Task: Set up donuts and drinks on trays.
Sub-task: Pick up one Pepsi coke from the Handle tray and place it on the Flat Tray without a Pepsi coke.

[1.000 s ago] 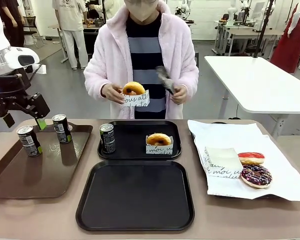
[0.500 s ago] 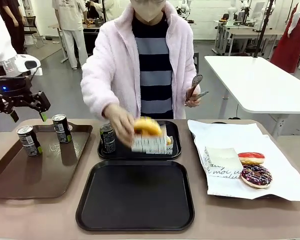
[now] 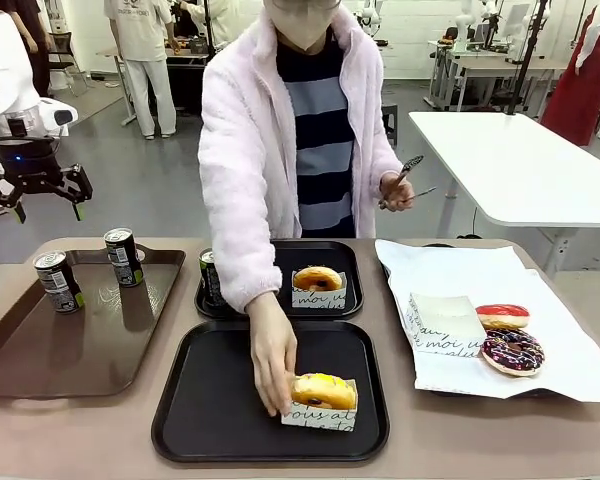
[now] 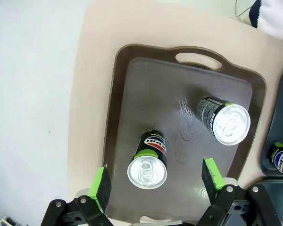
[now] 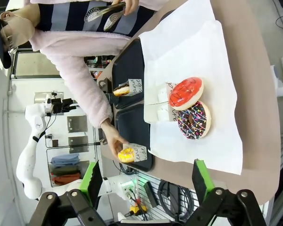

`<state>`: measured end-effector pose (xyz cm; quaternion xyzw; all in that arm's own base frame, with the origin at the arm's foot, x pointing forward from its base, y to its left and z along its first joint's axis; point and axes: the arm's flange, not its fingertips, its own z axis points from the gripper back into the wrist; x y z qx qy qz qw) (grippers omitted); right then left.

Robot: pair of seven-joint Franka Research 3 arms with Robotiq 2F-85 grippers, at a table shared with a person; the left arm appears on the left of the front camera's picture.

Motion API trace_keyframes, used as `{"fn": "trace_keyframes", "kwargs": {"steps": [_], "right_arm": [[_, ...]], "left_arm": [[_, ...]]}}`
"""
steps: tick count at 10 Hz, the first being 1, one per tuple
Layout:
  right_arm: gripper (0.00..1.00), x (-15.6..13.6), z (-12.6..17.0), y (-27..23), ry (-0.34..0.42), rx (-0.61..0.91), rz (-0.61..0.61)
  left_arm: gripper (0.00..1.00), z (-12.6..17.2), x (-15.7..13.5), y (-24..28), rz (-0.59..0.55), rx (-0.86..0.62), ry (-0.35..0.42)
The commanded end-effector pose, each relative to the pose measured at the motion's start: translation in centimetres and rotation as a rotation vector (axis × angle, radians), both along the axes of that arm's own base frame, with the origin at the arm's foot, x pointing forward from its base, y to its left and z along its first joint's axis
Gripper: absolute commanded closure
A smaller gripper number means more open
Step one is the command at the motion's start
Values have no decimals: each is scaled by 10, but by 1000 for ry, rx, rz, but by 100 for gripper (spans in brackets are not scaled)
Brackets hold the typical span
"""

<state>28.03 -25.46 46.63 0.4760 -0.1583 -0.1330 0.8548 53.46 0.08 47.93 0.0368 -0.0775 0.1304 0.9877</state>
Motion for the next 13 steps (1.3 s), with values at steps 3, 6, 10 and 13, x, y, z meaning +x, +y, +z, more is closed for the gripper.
{"fn": "trace_keyframes", "kwargs": {"steps": [3, 6, 10, 13], "right_arm": [[0, 1, 1, -1, -21, 12, 1], [0, 1, 1, -1, -21, 12, 1], [0, 1, 1, -1, -21, 12, 1], [0, 1, 1, -1, -21, 12, 1]], "left_arm": [[0, -3, 2, -1, -36, -23, -13], [0, -3, -8, 7, -26, -2, 10], [0, -18, -36, 50, -73, -83, 47], [0, -40, -39, 42, -107, -97, 66]]}}
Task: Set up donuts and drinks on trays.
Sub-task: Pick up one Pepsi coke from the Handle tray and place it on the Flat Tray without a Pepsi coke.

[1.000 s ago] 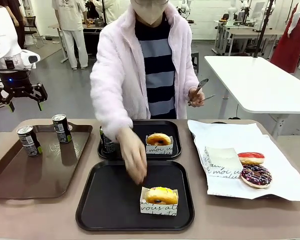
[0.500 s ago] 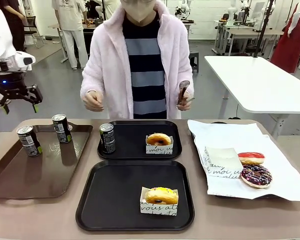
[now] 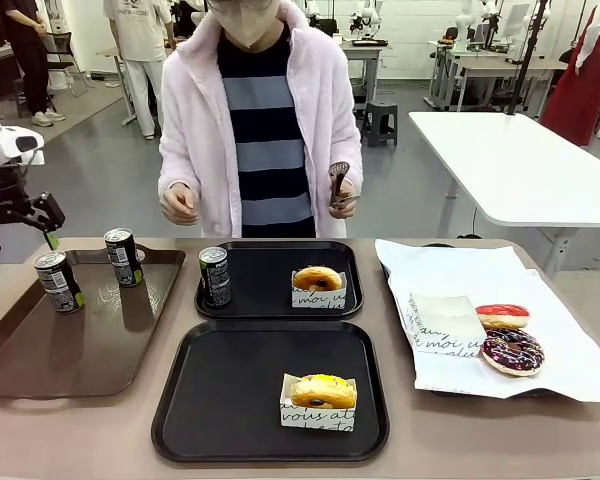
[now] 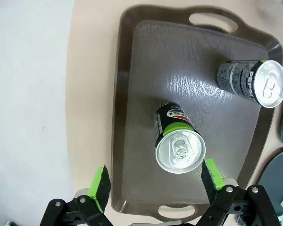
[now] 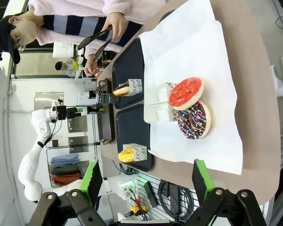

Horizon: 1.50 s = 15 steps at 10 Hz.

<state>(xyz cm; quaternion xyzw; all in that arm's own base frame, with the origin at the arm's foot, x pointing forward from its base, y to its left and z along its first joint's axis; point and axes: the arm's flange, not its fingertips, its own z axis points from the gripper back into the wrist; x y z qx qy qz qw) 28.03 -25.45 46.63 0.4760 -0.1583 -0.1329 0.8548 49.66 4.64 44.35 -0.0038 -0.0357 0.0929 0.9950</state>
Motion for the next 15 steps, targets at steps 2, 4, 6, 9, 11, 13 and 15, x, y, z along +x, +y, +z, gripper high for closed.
{"fn": "trace_keyframes", "kwargs": {"steps": [2, 4, 6, 9, 11, 13, 15], "right_arm": [[0, 1, 1, -1, -21, 12, 1], [0, 1, 1, -1, -21, 12, 1], [0, 1, 1, -1, -21, 12, 1], [0, 1, 1, -1, -21, 12, 1], [0, 1, 1, -1, -21, 12, 1], [0, 1, 1, -1, -21, 12, 1], [0, 1, 1, -1, -21, 12, 1]], "left_arm": [[0, -14, 2, -12, -47, -18, -5], [0, -21, 1, -19, -67, -4, 13], [0, -33, 0, -26, -75, -3, 11], [0, -44, 15, -31, -68, -4, -1], [0, -51, 27, -28, -42, -5, 27], [0, -56, 33, -24, -38, -3, 46], [0, -61, 33, -22, -38, -3, 67]]}}
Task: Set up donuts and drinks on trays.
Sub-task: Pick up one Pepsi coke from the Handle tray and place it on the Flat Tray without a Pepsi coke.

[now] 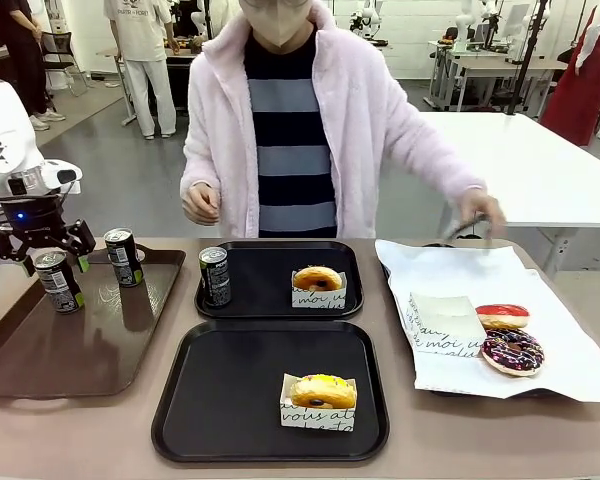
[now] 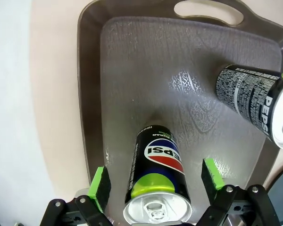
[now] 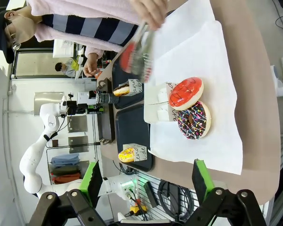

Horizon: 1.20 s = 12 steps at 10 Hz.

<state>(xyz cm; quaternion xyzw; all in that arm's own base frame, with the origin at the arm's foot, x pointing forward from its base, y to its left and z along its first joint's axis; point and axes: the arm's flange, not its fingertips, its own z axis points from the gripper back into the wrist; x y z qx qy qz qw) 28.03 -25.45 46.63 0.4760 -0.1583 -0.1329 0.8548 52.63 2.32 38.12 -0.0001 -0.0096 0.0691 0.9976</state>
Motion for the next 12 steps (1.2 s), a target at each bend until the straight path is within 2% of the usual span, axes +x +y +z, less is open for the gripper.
{"fn": "trace_keyframes", "kwargs": {"steps": [1, 2, 3, 4, 5, 7, 8, 10, 12], "right_arm": [[0, 1, 1, -1, -21, 12, 1], [0, 1, 1, -1, -21, 12, 1], [0, 1, 1, -1, -21, 12, 1], [0, 1, 1, -1, -21, 12, 1], [0, 1, 1, -1, -21, 12, 1], [0, 1, 1, -1, -21, 12, 1], [0, 1, 1, -1, -21, 12, 1], [0, 1, 1, -1, -21, 12, 1], [0, 1, 1, -1, -21, 12, 1]], "left_arm": [[0, -1, 3, 2, 6, -5, 20], [0, -1, 3, 3, -2, -9, 15], [52, -1, 3, 3, -13, -17, 2], [55, -2, 3, 4, -17, -20, -3], [100, -1, 2, 3, -22, -21, 0], [100, 2, 0, 3, -26, -19, -1], [80, 5, 0, 3, -26, -14, -10], [100, 17, -1, 4, -24, -14, -27], [100, 59, -14, 0, -36, -48, -52]]}}
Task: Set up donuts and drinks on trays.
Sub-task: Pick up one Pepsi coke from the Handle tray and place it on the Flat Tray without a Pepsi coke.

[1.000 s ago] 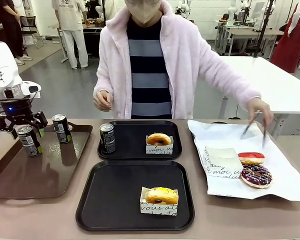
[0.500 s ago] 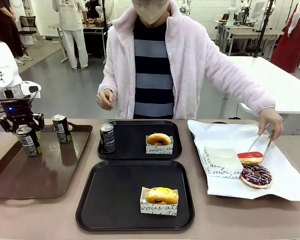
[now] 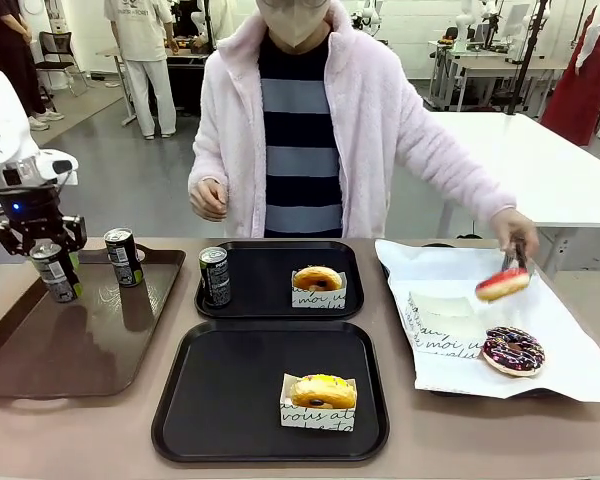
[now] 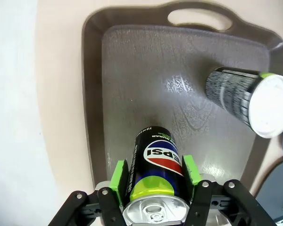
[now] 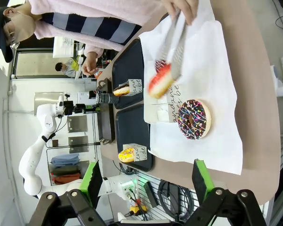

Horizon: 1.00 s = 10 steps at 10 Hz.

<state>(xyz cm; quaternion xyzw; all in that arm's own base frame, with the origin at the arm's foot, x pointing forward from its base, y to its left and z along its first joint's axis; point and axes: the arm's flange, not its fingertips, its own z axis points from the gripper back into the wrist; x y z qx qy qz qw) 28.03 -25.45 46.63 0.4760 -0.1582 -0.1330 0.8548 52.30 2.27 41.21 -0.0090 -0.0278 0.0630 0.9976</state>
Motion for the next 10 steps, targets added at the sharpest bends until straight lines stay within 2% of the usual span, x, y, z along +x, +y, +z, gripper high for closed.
{"fn": "trace_keyframes", "kwargs": {"steps": [1, 3, 4, 6, 7, 9, 10], "right_arm": [[0, 1, 1, -1, -21, 12, 1], [0, 1, 1, -1, -21, 12, 1], [0, 1, 1, -1, -21, 12, 1], [0, 1, 1, -1, -21, 12, 1], [0, 1, 1, -1, -21, 12, 1], [0, 1, 1, -1, -21, 12, 1], [0, 1, 1, -1, -21, 12, 1]], "left_arm": [[100, 55, -25, -2, -33, -42, -27], [100, 98, -54, -4, -54, -57, -29], [100, 107, -60, -2, -57, -68, -24], [100, 110, -53, 19, -19, -68, 5], [100, 115, -64, -5, -32, -39, -23], [100, 115, -64, -5, -32, -39, -23], [42, 112, -65, 2, -23, -42, -5]]}}
